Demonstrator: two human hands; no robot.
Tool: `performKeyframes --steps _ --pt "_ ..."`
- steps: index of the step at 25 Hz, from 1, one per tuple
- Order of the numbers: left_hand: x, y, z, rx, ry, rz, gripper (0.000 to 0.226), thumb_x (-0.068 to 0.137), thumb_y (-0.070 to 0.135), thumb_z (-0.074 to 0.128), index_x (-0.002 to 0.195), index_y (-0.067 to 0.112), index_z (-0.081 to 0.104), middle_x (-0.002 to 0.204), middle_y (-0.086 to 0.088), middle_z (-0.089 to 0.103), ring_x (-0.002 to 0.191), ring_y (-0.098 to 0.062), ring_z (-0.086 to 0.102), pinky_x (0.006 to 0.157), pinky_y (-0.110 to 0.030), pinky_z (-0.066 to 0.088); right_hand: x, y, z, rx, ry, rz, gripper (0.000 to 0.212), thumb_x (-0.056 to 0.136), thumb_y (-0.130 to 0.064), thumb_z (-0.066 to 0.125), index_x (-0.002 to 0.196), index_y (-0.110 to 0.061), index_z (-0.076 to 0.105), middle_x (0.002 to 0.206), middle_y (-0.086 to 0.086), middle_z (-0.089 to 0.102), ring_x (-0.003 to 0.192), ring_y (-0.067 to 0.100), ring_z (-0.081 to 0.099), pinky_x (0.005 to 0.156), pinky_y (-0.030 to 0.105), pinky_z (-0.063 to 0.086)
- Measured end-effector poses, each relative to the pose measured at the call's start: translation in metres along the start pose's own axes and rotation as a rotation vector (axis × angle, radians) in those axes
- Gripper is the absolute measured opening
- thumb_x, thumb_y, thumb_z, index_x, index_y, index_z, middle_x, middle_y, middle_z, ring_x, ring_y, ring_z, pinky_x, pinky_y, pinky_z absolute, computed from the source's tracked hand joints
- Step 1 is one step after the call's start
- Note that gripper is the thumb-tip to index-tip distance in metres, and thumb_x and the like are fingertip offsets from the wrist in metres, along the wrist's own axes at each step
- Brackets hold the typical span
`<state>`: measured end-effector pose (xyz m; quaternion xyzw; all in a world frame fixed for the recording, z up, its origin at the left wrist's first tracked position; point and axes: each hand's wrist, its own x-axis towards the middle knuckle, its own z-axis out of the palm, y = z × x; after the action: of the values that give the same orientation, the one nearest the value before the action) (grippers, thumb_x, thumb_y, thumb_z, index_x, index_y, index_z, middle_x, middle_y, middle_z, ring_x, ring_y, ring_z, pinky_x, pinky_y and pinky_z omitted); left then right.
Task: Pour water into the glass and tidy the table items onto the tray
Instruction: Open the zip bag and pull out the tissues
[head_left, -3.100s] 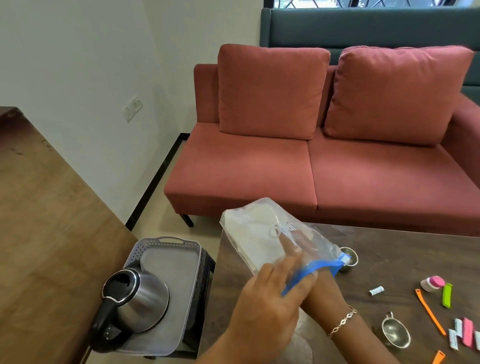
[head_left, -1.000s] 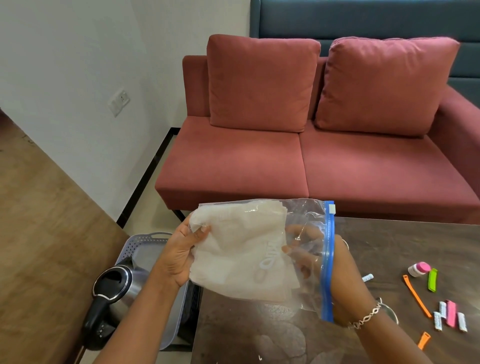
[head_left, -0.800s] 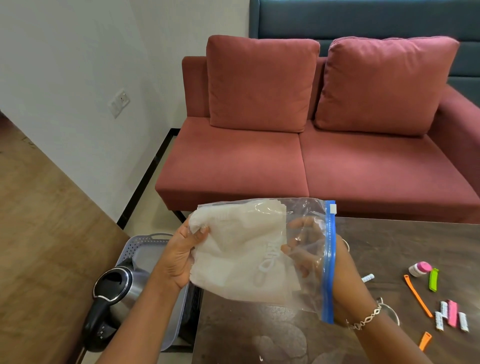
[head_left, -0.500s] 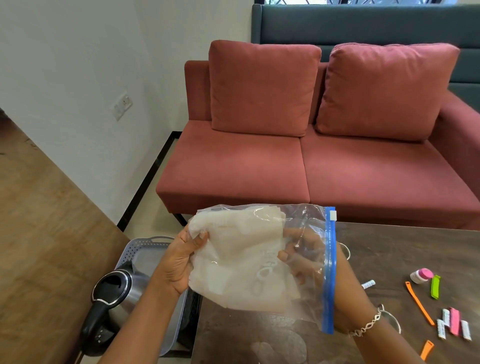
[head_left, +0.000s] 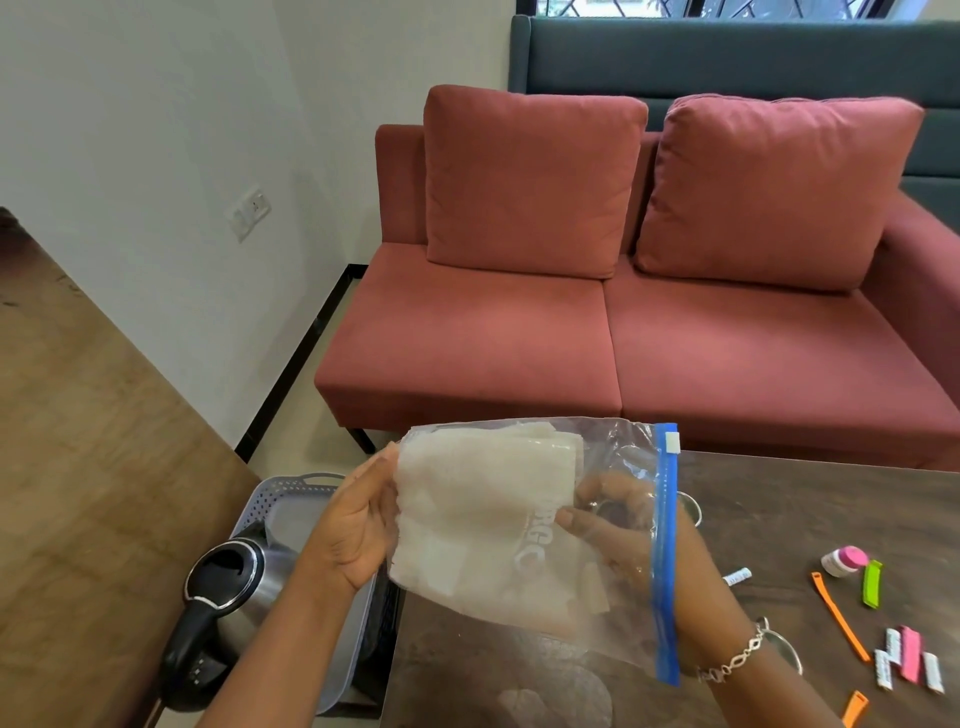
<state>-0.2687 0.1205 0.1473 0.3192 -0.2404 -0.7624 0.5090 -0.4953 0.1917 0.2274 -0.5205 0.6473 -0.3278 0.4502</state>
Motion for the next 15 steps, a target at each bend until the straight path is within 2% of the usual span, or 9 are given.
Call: performKeyframes --steps 3,5,6,8,10,12,14,15 --pt "0.0 -0.0018 0.0006 0.043 0.058 0.051 0.023 0.079 0.015 0.053 0.083 0.014 0.075 0.081 -0.002 0.072 0.074 -0.011 0.069 0.069 -0.024 0.059 -0.0048 -0.0027 -0.0008 -0.017 0.029 -0.006 0.012 0.079 -0.018 0.068 0.073 -0.022 0.059 0.093 0.006 0.064 0.084 0.021 0.061 0.071 0.027 0.05" --pt "-0.0015 -0.0039 0.0025 0.065 0.064 0.074 0.023 0.078 0.015 0.053 0.08 0.015 0.076 0.078 0.0 0.073 0.072 -0.009 0.069 0.065 -0.022 0.058 -0.0058 -0.004 -0.002 -0.032 0.056 -0.042 0.005 0.079 -0.017 0.068 0.08 -0.014 0.064 0.094 0.009 0.067 0.084 0.021 0.063 0.07 0.029 0.052" --pt "-0.0021 -0.0051 0.0032 0.07 0.06 0.078 0.024 0.078 0.015 0.053 0.079 0.016 0.076 0.078 0.0 0.073 0.072 -0.009 0.07 0.065 -0.021 0.058 -0.0056 -0.0044 -0.0025 -0.027 0.068 -0.065 0.01 0.079 -0.016 0.068 0.085 -0.01 0.064 0.094 0.008 0.067 0.084 0.021 0.064 0.07 0.029 0.053" --pt "-0.0034 -0.0076 0.0039 0.066 0.042 0.076 0.024 0.079 0.016 0.052 0.08 0.016 0.076 0.08 0.0 0.074 0.074 -0.009 0.07 0.065 -0.021 0.057 -0.0062 -0.0053 -0.0018 0.008 0.103 -0.089 0.019 0.078 -0.016 0.068 0.095 -0.013 0.06 0.089 0.002 0.067 0.08 0.012 0.063 0.066 0.019 0.052" --pt "-0.004 -0.0092 0.004 0.058 0.032 0.067 0.024 0.079 0.016 0.052 0.082 0.017 0.076 0.082 -0.001 0.074 0.075 -0.009 0.07 0.066 -0.022 0.058 -0.0069 -0.0059 0.0003 0.005 0.159 -0.11 0.026 0.078 -0.016 0.068 0.098 -0.023 0.054 0.082 -0.005 0.064 0.075 0.0 0.059 0.058 0.006 0.047" --pt "-0.004 -0.0099 0.0039 0.046 0.038 0.067 0.022 0.079 0.015 0.052 0.084 0.015 0.074 0.083 -0.002 0.073 0.075 -0.01 0.069 0.067 -0.022 0.058 -0.0059 -0.0048 0.0023 -0.003 0.19 -0.107 0.027 0.08 -0.018 0.066 0.1 -0.027 0.05 0.087 -0.003 0.064 0.076 -0.004 0.056 0.058 0.002 0.044" --pt "-0.0038 -0.0099 0.0032 0.044 0.048 0.076 0.02 0.079 0.015 0.053 0.087 0.013 0.071 0.082 -0.002 0.073 0.075 -0.011 0.069 0.066 -0.023 0.058 -0.0055 -0.0049 0.0043 0.016 0.134 -0.019 0.025 0.084 -0.021 0.061 0.107 -0.022 0.051 0.106 0.007 0.063 0.085 0.005 0.058 0.073 0.009 0.047" --pt "-0.004 -0.0097 0.0032 0.042 0.05 0.078 0.019 0.08 0.015 0.053 0.089 0.012 0.07 0.083 -0.003 0.073 0.075 -0.011 0.07 0.066 -0.023 0.058 -0.0058 -0.0039 0.0052 0.004 0.087 0.035 0.028 0.086 -0.024 0.058 0.113 -0.019 0.05 0.115 0.012 0.06 0.093 0.013 0.057 0.086 0.021 0.048"
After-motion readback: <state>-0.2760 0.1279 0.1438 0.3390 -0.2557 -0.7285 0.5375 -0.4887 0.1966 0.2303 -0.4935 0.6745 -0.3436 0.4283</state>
